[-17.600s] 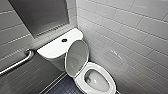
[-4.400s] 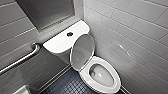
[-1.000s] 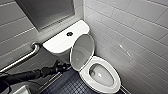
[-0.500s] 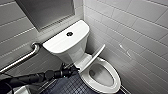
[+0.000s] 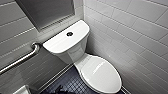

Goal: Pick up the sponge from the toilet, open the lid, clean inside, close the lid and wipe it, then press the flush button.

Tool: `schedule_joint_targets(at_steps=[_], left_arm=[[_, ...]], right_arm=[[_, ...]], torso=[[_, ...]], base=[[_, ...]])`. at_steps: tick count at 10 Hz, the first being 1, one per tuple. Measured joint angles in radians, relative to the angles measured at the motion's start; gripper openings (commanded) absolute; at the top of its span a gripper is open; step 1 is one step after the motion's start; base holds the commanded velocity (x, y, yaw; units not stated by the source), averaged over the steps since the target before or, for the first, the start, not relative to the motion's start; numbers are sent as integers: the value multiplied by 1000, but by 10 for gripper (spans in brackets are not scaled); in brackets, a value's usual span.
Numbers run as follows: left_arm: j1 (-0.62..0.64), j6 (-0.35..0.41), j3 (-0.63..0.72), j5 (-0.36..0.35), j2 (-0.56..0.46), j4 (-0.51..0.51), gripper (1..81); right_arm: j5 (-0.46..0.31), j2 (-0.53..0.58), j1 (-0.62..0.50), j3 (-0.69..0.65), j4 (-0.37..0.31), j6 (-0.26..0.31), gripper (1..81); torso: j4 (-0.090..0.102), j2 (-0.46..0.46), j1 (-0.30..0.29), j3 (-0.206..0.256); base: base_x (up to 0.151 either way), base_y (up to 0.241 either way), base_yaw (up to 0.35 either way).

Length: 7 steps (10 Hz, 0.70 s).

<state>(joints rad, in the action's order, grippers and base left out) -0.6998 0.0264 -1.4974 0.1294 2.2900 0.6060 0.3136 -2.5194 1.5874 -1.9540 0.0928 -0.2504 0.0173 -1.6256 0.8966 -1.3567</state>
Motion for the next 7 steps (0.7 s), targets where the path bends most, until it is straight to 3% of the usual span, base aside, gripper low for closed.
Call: schedule_joint_targets(at_steps=[4, 7], left_arm=[[-302, 62, -224, -1, 87, -217, 811], [-384, 91, -400, 11, 213, -359, 811]], right_arm=[[-8, -15, 0, -11, 5, 2, 10], [-24, -47, -12, -37, 6, 2, 10]], torso=[[0, 0, 0, 0], [0, 0, 0, 0]], base=[[0, 0, 0], [0, 0, 0]])
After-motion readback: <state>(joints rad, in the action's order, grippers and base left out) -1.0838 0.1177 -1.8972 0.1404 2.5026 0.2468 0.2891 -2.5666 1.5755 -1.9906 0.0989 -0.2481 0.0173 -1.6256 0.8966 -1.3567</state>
